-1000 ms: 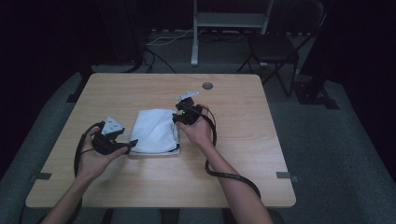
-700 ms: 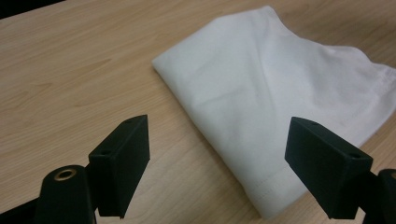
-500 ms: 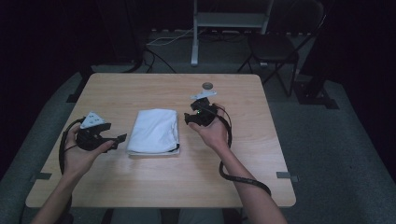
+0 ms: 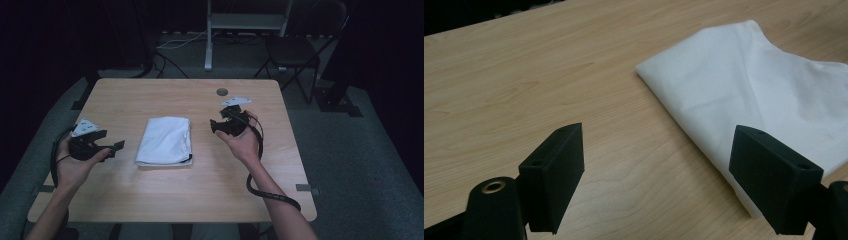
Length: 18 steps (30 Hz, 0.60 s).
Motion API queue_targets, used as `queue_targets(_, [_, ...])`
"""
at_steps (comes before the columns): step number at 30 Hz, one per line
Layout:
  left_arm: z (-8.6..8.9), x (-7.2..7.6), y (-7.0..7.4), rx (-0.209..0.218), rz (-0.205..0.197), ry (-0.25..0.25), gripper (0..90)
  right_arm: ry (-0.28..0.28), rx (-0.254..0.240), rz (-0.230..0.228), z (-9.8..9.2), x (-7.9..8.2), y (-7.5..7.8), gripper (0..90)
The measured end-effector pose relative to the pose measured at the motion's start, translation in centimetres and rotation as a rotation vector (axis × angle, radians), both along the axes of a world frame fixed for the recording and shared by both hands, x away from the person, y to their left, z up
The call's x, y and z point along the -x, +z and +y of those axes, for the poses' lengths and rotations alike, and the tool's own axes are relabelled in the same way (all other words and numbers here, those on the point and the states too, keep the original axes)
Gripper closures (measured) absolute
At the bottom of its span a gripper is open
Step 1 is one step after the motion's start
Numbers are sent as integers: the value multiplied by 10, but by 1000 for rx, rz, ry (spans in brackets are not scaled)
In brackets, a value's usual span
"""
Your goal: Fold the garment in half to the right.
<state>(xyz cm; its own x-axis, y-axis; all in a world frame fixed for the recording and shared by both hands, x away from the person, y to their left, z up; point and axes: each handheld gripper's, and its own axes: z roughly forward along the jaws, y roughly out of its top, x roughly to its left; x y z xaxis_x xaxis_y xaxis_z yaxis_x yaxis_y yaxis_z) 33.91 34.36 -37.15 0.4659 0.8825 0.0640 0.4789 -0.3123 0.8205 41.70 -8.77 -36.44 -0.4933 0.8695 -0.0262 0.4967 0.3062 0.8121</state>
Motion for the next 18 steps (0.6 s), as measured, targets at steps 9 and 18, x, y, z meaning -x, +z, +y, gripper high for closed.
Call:
queue_targets(9, [10,3,3,20,-33,25,216,-48,-33,-42,-31,13,8,238])
queue_targets(18, [13,7,8,44,-69,30,216,-84,-47,-79,-60,29,15,230])
